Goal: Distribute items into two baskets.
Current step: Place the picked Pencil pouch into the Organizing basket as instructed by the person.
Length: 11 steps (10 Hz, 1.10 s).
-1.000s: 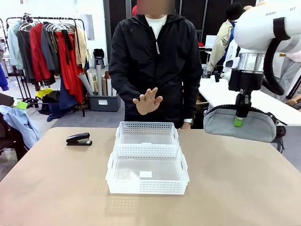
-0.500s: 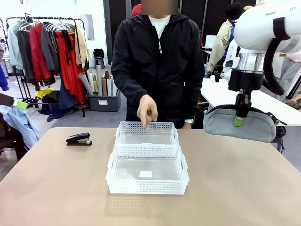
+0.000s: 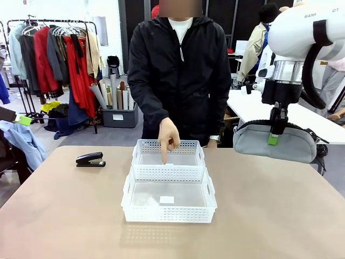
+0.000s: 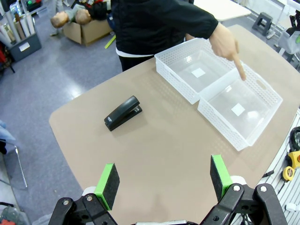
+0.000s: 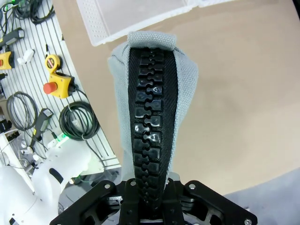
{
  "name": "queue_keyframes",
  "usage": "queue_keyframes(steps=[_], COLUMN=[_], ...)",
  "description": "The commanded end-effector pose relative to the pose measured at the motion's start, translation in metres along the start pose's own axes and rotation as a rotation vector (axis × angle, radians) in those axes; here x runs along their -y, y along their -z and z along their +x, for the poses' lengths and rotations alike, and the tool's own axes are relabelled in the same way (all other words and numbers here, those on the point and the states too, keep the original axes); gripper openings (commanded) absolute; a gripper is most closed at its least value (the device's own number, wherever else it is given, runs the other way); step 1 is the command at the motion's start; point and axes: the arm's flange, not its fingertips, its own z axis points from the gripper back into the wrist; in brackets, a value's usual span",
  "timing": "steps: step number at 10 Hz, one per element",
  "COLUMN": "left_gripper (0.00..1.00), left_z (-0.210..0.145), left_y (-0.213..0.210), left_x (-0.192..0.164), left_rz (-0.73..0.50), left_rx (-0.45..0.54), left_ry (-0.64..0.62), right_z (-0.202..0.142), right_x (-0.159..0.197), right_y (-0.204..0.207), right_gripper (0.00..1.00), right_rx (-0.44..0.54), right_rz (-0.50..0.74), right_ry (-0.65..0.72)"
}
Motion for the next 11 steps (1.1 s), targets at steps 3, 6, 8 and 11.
queue_keyframes(steps=[3, 6, 8, 11], left_gripper=[1.0, 1.0, 1.0, 1.0], left_z=[0.0, 0.0, 0.0, 0.0], left_y=[0.0, 0.0, 0.0, 0.0], left_x=[-0.001, -0.001, -0.001, -0.001], left_rz=[-0.011, -0.011, -0.011, -0.011], left_rx=[0.013, 0.013, 0.013, 0.013], left_ry=[0.005, 0.005, 0.005, 0.005], right_z=[0.002, 0.0, 0.016, 0.047], right_x=[0.002, 0.0, -0.024, -0.062], right_y=[-0.007, 0.0, 0.003, 0.014], right_gripper=[0.0, 0.0, 0.0, 0.0], right_rx=[-0.009, 0.0, -0.01, -0.038], right_rz=[0.001, 0.0, -0.017, -0.059], right_ry=[0.004, 0.0, -0.007, -0.036])
